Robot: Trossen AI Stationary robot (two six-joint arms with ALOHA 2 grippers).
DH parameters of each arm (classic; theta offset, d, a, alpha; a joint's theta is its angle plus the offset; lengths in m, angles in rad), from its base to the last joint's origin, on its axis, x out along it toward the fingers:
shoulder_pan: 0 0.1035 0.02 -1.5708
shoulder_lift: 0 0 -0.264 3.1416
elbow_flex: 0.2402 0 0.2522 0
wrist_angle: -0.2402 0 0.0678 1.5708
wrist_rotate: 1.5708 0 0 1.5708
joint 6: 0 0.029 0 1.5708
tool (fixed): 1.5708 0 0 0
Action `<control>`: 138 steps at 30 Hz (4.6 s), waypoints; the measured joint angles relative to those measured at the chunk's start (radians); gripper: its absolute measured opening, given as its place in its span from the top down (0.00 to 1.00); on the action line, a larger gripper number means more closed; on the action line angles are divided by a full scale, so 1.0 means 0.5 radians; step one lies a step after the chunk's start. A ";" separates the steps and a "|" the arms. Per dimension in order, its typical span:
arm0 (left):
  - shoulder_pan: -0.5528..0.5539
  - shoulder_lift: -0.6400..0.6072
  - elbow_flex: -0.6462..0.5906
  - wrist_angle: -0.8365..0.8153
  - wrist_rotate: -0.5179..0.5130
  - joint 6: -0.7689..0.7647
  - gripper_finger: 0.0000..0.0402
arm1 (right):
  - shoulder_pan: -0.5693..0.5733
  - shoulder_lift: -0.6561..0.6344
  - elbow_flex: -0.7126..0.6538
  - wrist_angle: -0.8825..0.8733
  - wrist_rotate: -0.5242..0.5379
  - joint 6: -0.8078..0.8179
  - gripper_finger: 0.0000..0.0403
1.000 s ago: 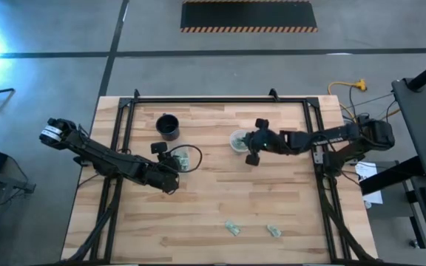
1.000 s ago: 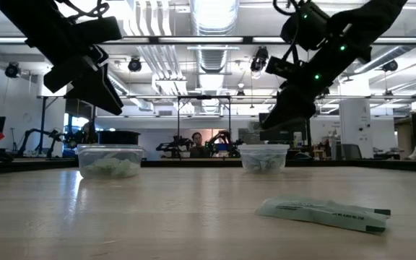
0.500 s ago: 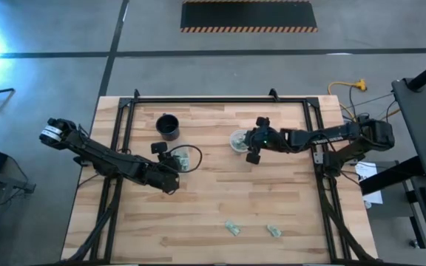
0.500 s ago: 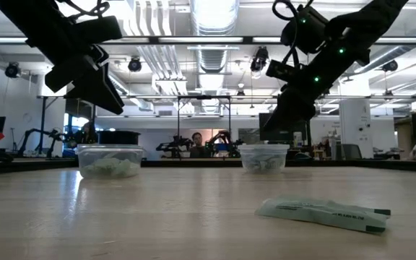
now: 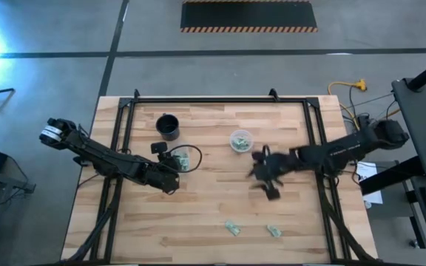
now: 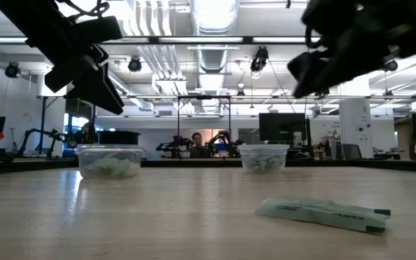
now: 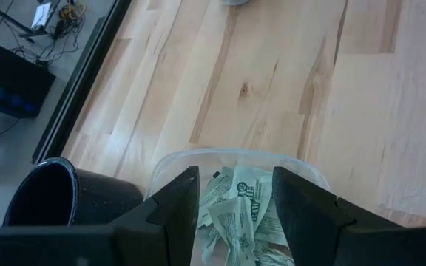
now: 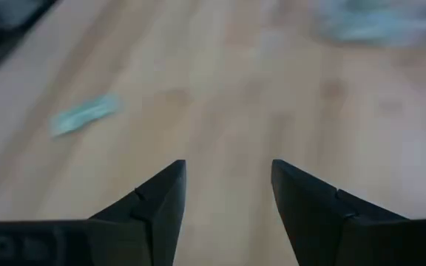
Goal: Pick and place items into bin
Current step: Put the stevia packet into the right transparent bin
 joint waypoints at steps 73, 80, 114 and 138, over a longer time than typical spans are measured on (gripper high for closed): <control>0.000 0.000 -0.041 0.008 0.001 -0.012 0.61 | 1.256 0.902 0.432 -0.603 0.499 1.597 0.95; 0.000 0.000 -0.040 0.016 0.001 -0.012 0.61 | 1.260 0.885 0.514 -0.787 0.630 1.392 0.98; -0.001 0.000 -0.041 0.062 0.001 0.004 0.61 | -0.232 0.579 0.488 -0.158 1.473 -0.291 0.98; -0.001 0.001 -0.042 0.069 0.001 0.005 0.61 | -0.693 0.578 0.327 -0.006 1.001 -0.265 0.81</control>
